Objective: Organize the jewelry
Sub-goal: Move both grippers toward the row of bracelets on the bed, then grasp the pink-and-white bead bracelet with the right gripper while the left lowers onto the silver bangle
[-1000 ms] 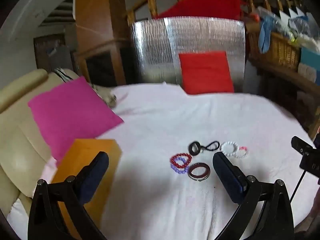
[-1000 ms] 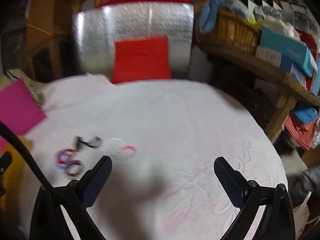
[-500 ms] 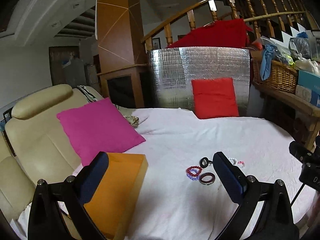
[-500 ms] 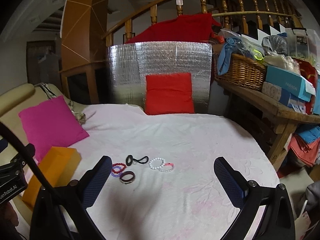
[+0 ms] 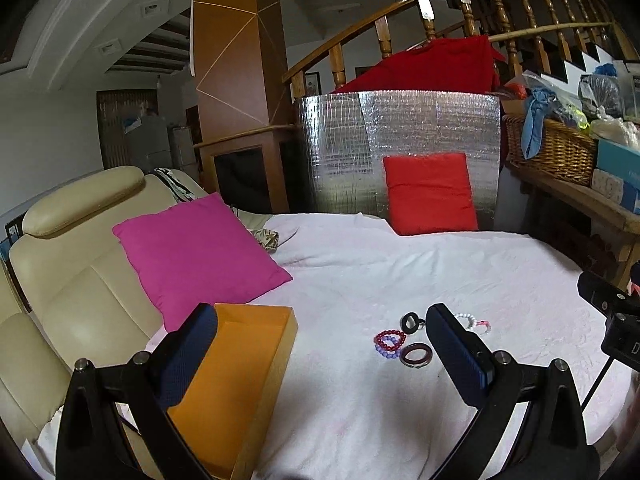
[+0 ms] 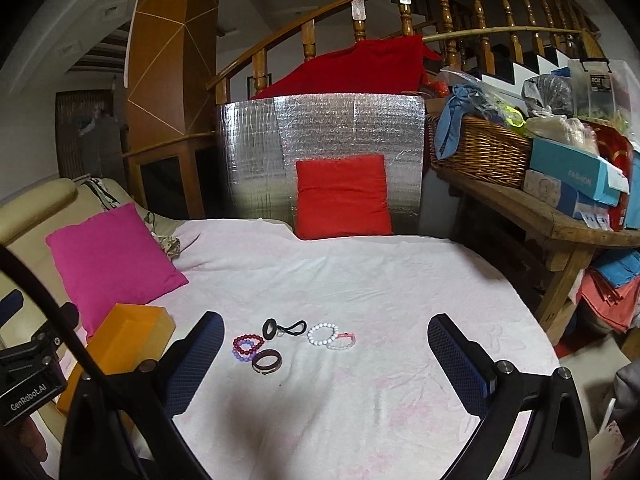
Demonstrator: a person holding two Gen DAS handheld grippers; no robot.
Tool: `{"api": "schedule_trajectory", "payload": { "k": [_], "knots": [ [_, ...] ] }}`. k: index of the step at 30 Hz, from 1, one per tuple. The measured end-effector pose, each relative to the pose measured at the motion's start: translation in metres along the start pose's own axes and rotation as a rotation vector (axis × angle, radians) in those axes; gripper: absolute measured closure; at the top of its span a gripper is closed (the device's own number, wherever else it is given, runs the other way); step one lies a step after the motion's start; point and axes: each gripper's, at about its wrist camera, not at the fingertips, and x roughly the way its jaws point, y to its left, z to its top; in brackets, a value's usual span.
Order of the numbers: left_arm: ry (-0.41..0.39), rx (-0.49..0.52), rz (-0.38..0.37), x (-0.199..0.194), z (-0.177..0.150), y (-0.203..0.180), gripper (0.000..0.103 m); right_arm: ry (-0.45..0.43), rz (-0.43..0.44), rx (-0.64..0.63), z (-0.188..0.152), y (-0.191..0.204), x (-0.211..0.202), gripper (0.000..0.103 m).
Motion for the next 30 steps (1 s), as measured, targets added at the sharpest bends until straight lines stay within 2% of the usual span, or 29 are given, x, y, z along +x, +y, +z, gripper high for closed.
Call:
{"api": "schedule_trajectory", "payload": {
  "k": [9,12,14,16,18,22,25,28,30],
  "knots": [
    [0.054,0.01,0.031,0.052,-0.005,-0.01,0.0,0.058,0.037,0.027,0.006,0.003,0.061,0.0],
    [0.062,-0.004,0.014,0.074,-0.011,-0.013,0.0,0.079,0.046,0.033,0.005,0.0,0.085,0.0],
    [0.084,-0.015,-0.028,0.096,-0.017,-0.019,0.0,0.092,0.057,0.049,0.001,-0.005,0.103,0.0],
    [0.145,-0.027,-0.094,0.125,-0.027,-0.026,0.0,0.117,0.071,0.073,-0.004,-0.018,0.127,0.0],
    [0.228,-0.04,-0.169,0.16,-0.044,-0.039,0.0,0.136,0.075,0.102,-0.014,-0.032,0.149,0.0],
    [0.38,-0.036,-0.236,0.215,-0.078,-0.067,0.0,0.212,0.089,0.134,-0.037,-0.059,0.199,0.0],
    [0.431,-0.047,-0.269,0.243,-0.1,-0.084,0.0,0.255,0.099,0.116,-0.053,-0.069,0.231,0.001],
    [0.456,-0.053,-0.319,0.256,-0.109,-0.096,0.0,0.283,0.127,0.075,-0.066,-0.072,0.258,0.01],
    [0.478,-0.021,-0.321,0.265,-0.111,-0.102,0.0,0.313,0.135,0.077,-0.079,-0.078,0.277,0.016]
  ]
}}
